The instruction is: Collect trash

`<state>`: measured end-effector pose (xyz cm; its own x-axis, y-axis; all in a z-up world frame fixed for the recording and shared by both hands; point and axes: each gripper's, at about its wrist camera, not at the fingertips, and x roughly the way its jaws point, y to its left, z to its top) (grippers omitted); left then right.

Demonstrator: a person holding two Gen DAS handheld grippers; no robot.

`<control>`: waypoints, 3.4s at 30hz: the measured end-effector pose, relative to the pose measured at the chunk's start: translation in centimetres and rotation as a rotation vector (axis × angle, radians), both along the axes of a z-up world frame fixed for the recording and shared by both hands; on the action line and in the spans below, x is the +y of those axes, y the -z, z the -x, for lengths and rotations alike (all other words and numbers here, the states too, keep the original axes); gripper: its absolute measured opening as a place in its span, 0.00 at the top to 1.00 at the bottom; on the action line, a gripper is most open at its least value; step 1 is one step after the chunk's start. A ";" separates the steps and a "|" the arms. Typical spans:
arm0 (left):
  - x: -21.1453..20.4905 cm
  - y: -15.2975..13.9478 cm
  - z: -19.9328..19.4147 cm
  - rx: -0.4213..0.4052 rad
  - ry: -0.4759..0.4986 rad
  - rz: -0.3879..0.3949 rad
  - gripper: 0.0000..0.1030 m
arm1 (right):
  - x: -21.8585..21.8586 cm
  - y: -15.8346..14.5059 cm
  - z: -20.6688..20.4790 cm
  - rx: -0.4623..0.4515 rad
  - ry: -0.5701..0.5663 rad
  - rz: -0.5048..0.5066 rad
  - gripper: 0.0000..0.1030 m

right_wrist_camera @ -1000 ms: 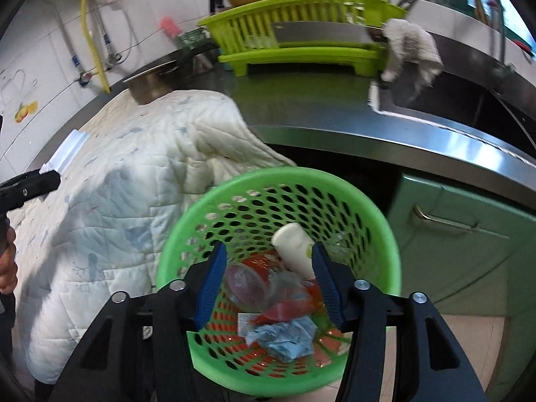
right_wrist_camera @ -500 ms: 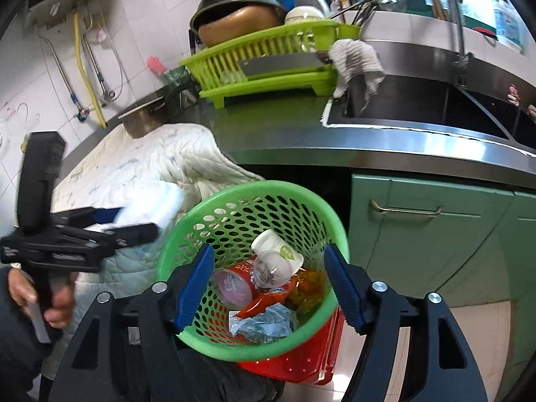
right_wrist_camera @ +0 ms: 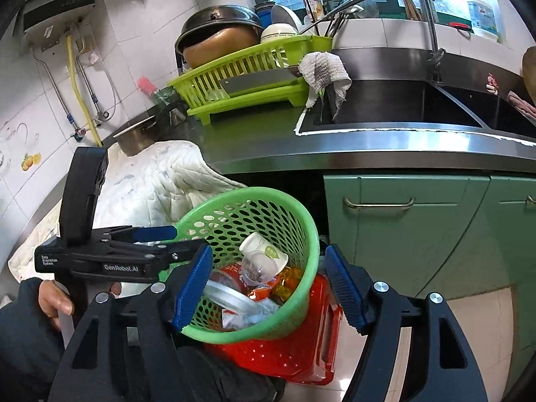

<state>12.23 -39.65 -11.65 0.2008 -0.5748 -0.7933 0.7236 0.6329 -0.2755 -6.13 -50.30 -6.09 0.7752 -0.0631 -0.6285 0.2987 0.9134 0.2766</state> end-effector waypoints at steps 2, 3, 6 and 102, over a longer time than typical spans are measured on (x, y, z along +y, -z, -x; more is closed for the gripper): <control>0.6 -0.4 0.0 0.009 -0.014 0.014 0.11 | 0.1 0.1 0.1 0.000 0.000 -0.006 0.35; 0.9 -0.6 -0.1 0.008 -0.019 0.019 0.11 | 0.2 0.1 0.0 -0.001 -0.003 -0.012 0.35; 2.3 -1.9 -0.1 -0.014 -0.043 0.034 0.11 | 0.8 -0.1 -0.3 -0.010 -0.018 -0.015 0.35; 37.2 -12.6 8.5 -0.419 -0.797 -0.092 0.05 | 25.6 -6.7 -8.7 -0.022 -0.363 0.143 0.14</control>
<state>3.77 -2.45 0.93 0.7948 -0.0795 -0.6017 0.0909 0.9958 -0.0116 2.59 -24.67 0.64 0.7761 0.1321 -0.6166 -0.0558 0.9884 0.1416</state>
